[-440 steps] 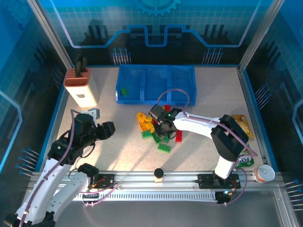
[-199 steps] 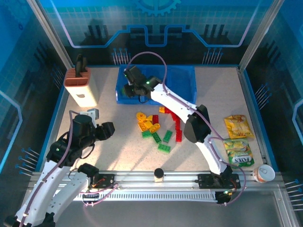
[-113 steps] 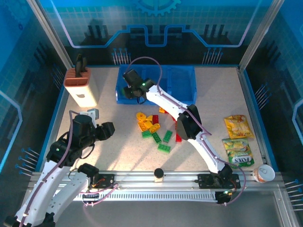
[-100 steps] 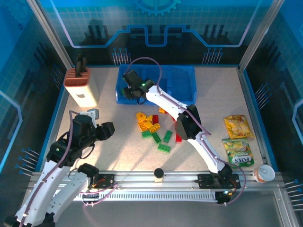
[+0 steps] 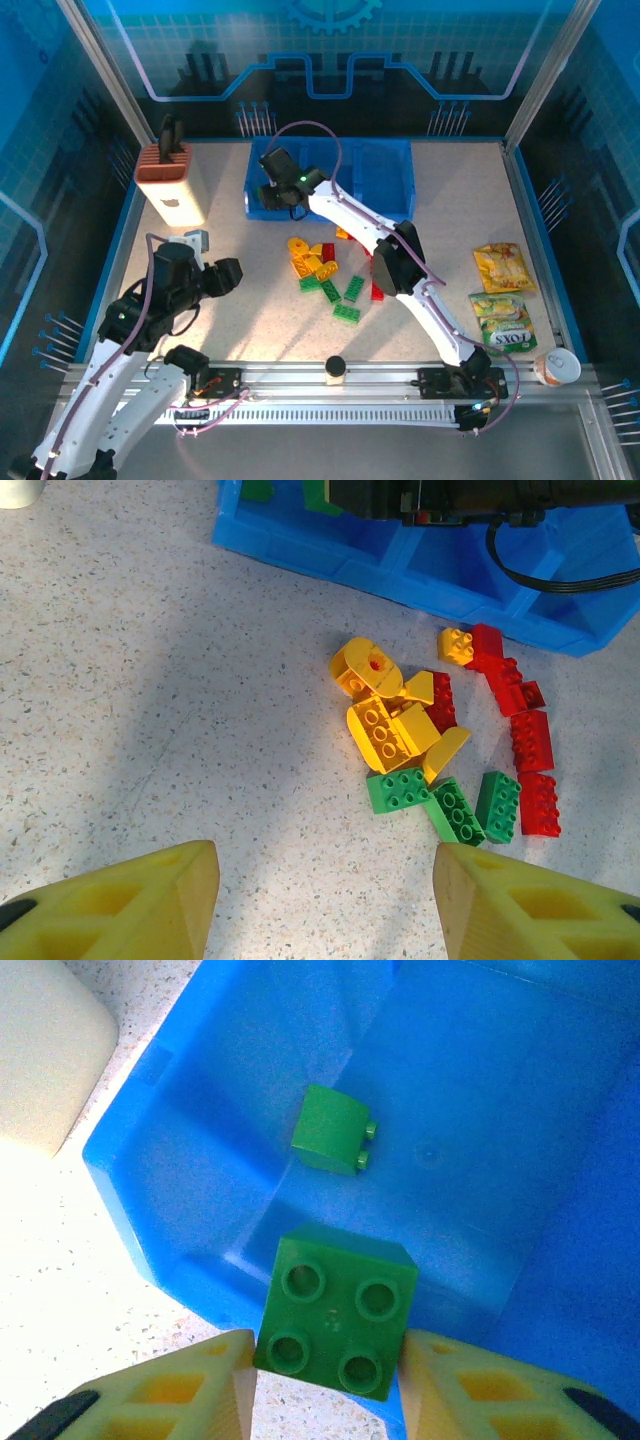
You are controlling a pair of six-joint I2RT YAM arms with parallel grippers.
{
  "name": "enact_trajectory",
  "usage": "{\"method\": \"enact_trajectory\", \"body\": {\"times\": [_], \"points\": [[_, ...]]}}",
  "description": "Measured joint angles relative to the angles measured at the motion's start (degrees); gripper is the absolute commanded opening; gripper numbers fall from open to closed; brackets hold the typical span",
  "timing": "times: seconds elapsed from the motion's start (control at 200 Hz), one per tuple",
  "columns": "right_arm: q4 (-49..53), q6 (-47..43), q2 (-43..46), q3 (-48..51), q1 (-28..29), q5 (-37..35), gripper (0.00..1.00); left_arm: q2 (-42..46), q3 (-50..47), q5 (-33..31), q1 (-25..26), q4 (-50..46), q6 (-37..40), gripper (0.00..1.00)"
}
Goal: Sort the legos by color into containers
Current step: Place the lego in the container.
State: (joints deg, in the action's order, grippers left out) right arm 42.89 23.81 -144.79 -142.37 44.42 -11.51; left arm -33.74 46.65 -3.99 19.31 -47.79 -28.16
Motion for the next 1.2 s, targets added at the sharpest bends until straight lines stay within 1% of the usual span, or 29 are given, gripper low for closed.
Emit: {"method": "enact_trajectory", "body": {"times": [0.06,0.105,0.34,0.46,0.55,0.68,0.8,0.935,1.051,1.201], "points": [[0.0,-0.17,0.0,-0.17,-0.04,0.2,0.58,-0.04,-0.02,0.0,0.04,-0.02,-0.02,0.59],[-0.04,-0.02,0.0,-0.31,-0.11,0.46,0.62,-0.09,-0.02,-0.02,0.11,0.0,-0.04,0.59],[-0.11,0.33,0.94,0.22,-0.24,1.75,0.63,-1.88,0.0,0.0,1.14,-0.07,-0.26,0.6],[-0.46,0.28,6.1,4.74,-0.17,2.12,0.64,-3.04,0.02,0.44,2.34,-0.07,-0.44,0.62],[-1.95,0.28,14.67,13.4,0.0,1.81,0.65,-4.66,0.07,1.36,3.54,0.15,-0.48,0.63],[-5.97,0.44,31.32,29.73,0.17,0.92,0.7,-8.94,0.07,2.56,5.31,1.05,-0.92,0.66],[-9.73,1.46,47.5,45.2,-0.13,-0.5,0.73,-15.26,0.63,3.32,7.41,2.84,-1.57,0.67],[-11.96,3.17,64.04,61.35,-1.42,-2.08,0.74,-22.64,1.7,3.89,9.22,6.08,-2.03,0.68],[-11.41,4.5,73.07,70.86,-2.8,-3.58,0.74,-30.01,3.72,4.5,9.6,9.18,-2.8,0.68],[-10.58,6.54,80.13,80.37,-3.15,-4.33,0.74,-40.85,9.25,4.94,9.79,11.82,-3.45,0.68]]}}
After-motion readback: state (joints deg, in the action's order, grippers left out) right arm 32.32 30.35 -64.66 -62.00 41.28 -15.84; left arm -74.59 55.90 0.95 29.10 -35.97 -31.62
